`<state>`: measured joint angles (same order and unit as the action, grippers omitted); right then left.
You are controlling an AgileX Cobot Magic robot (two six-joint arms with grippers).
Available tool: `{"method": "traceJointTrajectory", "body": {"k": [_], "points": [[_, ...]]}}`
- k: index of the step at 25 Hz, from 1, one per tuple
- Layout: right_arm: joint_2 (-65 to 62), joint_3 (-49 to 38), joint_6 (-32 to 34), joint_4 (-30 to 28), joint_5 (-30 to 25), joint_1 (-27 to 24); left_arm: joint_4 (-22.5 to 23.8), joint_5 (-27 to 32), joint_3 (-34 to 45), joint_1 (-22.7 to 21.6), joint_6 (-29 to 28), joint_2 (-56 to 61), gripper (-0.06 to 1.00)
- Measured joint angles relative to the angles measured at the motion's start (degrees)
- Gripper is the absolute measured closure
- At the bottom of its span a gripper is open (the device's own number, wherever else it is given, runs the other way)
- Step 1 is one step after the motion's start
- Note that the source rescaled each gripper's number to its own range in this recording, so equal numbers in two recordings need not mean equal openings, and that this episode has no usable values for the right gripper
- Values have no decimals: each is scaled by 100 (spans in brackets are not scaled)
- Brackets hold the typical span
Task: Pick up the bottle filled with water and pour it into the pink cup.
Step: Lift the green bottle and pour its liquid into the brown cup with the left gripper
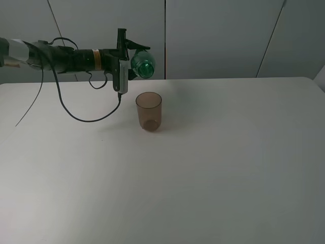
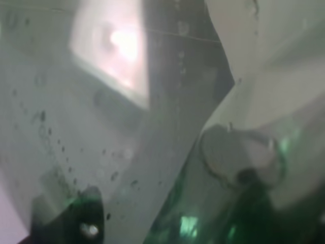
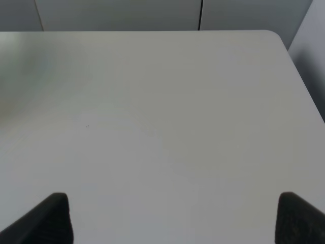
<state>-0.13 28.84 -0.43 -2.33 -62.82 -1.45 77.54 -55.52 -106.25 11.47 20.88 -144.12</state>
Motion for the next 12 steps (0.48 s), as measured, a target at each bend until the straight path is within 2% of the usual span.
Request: {"method": "traceJointTrajectory", "body": {"k": [12], "points": [[0, 0, 0, 0, 0, 0, -11, 162, 0, 0, 564, 0, 92]]}}
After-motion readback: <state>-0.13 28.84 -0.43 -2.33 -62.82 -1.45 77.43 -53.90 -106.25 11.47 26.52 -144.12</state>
